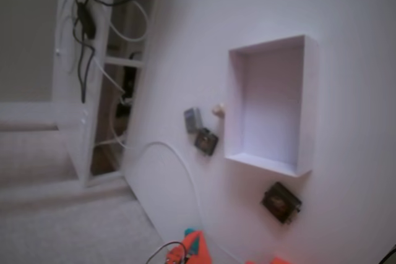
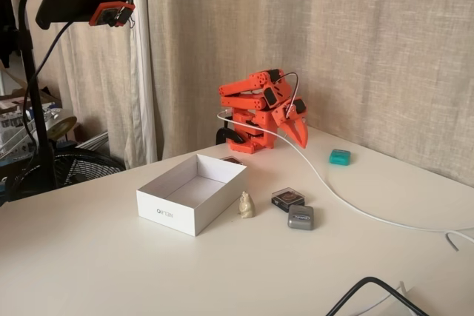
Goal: Grasp the green cube and put it in the bin.
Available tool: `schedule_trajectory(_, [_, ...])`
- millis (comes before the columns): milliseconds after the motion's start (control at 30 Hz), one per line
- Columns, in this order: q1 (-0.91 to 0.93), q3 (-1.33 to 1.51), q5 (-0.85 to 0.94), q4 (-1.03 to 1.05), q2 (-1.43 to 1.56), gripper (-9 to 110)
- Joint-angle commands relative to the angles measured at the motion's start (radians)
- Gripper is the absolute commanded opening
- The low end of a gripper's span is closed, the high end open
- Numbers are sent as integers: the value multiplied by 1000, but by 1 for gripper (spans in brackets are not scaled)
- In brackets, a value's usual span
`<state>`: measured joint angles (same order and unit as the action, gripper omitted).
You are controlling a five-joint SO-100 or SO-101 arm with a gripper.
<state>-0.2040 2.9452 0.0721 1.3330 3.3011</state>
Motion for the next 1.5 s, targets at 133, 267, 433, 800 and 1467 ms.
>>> schedule_trajectory(133, [-5, -3, -8, 2, 9, -8])
schedule_trajectory(267, [-5, -3, -8, 2, 9, -8])
schedule_trajectory(433, [-5, -3, -8, 2, 9, -8])
schedule_trajectory(800, [-5, -3, -8, 2, 9, -8])
schedule_trajectory(1467, [-49, -3, 6, 3, 9, -8])
